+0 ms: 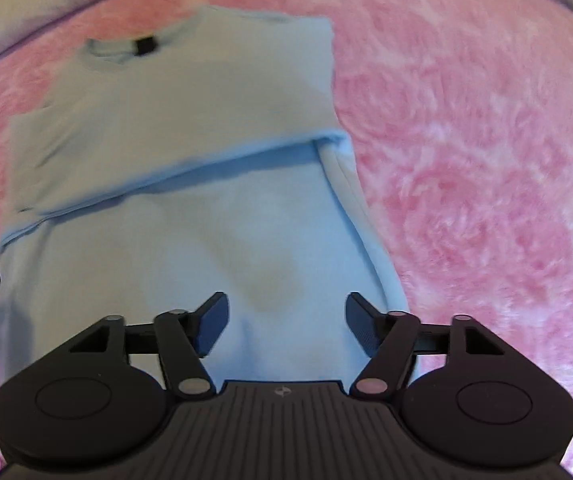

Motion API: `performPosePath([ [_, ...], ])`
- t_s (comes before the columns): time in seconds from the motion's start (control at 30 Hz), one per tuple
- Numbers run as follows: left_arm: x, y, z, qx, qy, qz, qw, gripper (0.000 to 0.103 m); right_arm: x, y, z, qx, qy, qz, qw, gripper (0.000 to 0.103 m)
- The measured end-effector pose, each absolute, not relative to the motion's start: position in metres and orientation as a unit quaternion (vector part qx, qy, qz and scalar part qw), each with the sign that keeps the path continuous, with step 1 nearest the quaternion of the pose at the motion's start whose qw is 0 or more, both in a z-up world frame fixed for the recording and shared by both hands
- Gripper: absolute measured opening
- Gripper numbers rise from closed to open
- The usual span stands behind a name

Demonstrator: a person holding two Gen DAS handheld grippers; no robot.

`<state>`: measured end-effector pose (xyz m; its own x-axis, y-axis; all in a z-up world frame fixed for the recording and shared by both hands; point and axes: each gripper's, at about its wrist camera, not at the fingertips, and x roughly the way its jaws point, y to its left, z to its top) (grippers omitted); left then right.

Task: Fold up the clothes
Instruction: 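Open the left gripper and release the sleeve, then hold both grippers above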

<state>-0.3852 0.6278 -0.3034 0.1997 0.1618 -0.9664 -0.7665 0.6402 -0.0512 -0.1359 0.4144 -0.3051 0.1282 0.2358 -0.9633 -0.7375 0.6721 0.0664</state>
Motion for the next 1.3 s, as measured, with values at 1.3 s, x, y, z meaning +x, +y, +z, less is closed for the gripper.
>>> performPosePath([
  [1.3, -0.428, 0.283, -0.102, -0.209, 0.457, 0.464, 0.730, 0.044, -0.223, 0.196, -0.113, -0.254, 0.455, 0.513, 0.683, 0.089],
])
